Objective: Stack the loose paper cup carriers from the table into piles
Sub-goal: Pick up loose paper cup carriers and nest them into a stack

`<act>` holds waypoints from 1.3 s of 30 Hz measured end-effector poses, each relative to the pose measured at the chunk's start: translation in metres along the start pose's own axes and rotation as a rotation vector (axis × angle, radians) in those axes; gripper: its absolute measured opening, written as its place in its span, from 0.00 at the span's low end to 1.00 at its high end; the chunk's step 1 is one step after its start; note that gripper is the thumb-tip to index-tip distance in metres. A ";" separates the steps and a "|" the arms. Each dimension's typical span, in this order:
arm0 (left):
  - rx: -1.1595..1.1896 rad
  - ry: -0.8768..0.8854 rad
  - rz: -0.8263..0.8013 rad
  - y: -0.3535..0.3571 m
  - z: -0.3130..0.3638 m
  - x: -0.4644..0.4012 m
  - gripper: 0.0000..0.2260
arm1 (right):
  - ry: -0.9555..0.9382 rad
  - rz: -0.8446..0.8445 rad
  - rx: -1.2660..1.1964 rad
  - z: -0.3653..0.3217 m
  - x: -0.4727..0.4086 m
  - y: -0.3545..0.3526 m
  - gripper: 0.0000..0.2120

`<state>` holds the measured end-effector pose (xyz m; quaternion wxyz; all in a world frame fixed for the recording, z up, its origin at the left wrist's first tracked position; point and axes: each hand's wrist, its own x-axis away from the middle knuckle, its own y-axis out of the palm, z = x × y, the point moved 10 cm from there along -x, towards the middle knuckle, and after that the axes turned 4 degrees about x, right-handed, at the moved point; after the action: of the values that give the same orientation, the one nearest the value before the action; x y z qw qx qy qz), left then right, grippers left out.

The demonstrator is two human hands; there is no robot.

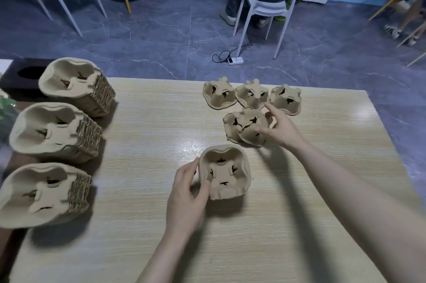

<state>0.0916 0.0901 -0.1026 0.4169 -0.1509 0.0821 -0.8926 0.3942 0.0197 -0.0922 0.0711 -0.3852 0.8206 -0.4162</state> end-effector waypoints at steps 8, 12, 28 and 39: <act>-0.038 0.106 -0.288 0.022 0.003 -0.006 0.45 | 0.013 0.054 0.083 0.009 0.020 0.002 0.40; -0.165 0.173 -0.386 0.033 0.009 -0.013 0.54 | -0.007 0.088 0.065 0.002 0.028 0.004 0.39; -0.112 0.105 -0.304 0.026 0.004 -0.024 0.54 | 0.003 0.147 0.017 0.015 0.101 -0.014 0.27; -0.212 0.165 -0.299 0.027 0.011 -0.018 0.54 | -0.049 0.327 -0.257 -0.009 0.150 -0.034 0.14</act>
<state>0.1253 0.0864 -0.1026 0.2533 -0.1309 0.1861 -0.9402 0.3054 -0.0906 -0.0301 0.1080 -0.2628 0.9165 -0.2816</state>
